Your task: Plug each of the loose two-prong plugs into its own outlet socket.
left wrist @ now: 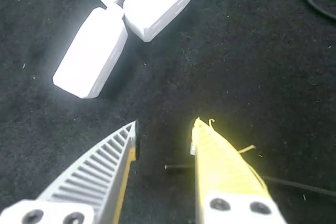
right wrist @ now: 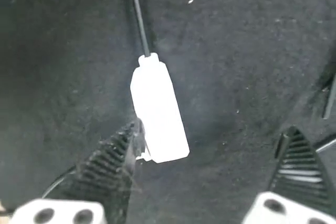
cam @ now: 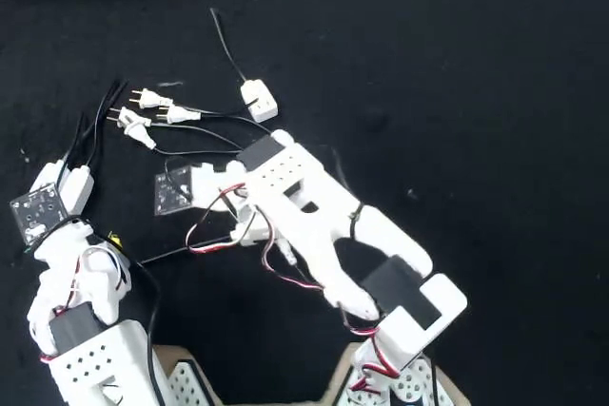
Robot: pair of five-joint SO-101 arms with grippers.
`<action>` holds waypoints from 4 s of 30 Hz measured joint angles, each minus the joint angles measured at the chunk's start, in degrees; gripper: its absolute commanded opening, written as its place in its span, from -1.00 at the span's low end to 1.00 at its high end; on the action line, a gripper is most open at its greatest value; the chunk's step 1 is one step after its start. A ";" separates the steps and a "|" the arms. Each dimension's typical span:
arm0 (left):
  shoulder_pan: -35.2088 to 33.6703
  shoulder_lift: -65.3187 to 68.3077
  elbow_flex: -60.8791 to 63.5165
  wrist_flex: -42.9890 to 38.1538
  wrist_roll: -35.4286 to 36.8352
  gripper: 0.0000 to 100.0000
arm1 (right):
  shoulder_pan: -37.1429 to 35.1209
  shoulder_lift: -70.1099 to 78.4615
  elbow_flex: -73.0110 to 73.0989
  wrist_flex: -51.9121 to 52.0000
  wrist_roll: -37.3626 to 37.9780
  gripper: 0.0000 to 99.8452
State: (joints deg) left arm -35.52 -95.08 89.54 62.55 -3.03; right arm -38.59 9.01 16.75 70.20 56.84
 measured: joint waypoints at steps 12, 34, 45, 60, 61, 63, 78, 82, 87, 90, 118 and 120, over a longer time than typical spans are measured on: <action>0.26 0.00 0.00 0.00 0.00 -0.64 | 1.49 5.36 0.00 -10.29 -3.69 -0.24; 0.26 0.00 0.00 0.00 0.00 -0.64 | -3.34 3.43 -0.79 -0.09 1.58 -0.24; 0.26 0.00 0.00 0.00 0.00 -0.64 | -0.62 8.62 0.26 -8.97 1.76 -0.28; 0.26 0.00 0.00 0.00 0.00 -0.64 | 4.66 10.99 -7.38 -8.88 -13.63 -0.98; 0.26 0.00 0.00 0.00 0.00 -0.64 | 5.01 10.02 -7.38 -8.88 -15.03 -0.98; 0.26 0.00 0.00 0.00 0.00 -0.64 | 6.42 7.21 -7.38 -8.00 -17.85 -0.98; 0.26 0.00 0.00 0.00 0.00 -0.63 | 42.55 -11.69 -17.85 -4.57 -35.25 -0.98; 0.26 0.00 0.00 0.00 0.00 -0.63 | 52.57 -8.26 -24.70 -0.97 -36.92 -0.98; 0.26 0.00 0.00 0.00 0.00 -0.63 | 60.75 6.24 -35.78 3.78 -35.52 -0.98; 0.26 0.00 0.00 0.00 0.00 -0.63 | 63.38 15.91 -44.31 6.33 -32.88 -0.98; 0.26 0.00 0.00 0.00 0.00 -0.63 | 70.95 63.56 -109.19 23.38 -33.67 -0.47; 0.26 0.00 0.00 0.00 0.00 -0.63 | 70.95 63.56 -109.27 24.00 -34.73 -0.50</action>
State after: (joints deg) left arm -35.25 -95.08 89.54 62.55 -3.03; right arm 32.35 72.57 -92.53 94.20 22.11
